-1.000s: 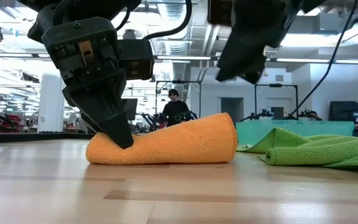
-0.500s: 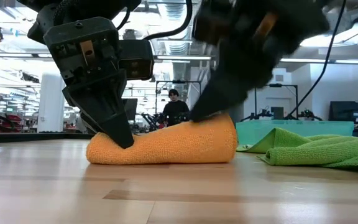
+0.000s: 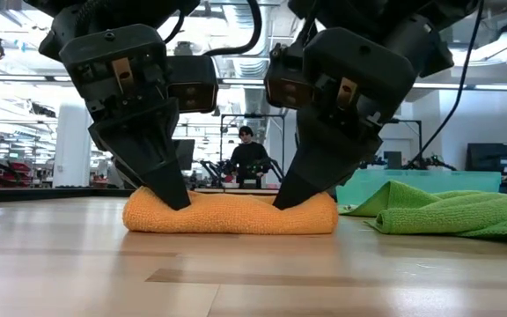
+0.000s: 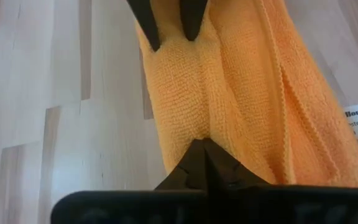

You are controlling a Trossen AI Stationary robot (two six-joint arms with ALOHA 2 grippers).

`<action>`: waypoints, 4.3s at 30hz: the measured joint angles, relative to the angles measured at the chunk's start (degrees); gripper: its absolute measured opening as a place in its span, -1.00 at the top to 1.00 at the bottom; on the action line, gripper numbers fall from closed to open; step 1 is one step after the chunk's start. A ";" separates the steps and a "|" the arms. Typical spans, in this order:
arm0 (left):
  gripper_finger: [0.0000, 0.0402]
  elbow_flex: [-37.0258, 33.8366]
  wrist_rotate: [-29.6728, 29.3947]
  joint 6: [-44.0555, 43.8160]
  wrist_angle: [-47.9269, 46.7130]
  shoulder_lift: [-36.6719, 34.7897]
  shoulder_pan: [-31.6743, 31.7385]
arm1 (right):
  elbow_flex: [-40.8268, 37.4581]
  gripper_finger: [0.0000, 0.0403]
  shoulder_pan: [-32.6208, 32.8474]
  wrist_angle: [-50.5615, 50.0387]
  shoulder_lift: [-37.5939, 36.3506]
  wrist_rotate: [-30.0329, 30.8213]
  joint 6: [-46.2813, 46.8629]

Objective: Roll microfiber towels into tight, uniform cylinder then place into a basket
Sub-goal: Roll the orange towel

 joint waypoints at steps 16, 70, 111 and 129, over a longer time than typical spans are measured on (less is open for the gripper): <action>0.48 -0.28 -4.63 -0.94 -4.68 -4.42 -0.46 | -0.21 0.91 -0.42 0.30 0.08 -1.25 1.91; 0.48 -0.13 -7.50 -3.46 -3.60 -0.37 -1.18 | -7.61 0.69 12.78 0.28 -17.44 25.01 -25.26; 0.48 -0.12 -6.43 -4.74 -3.20 -0.29 -1.01 | -3.80 -0.09 5.01 -1.87 -4.16 15.33 -22.39; 0.48 -0.11 -6.25 -4.85 -3.13 -0.28 -0.92 | -3.82 0.04 7.26 -7.51 -17.43 15.63 -17.85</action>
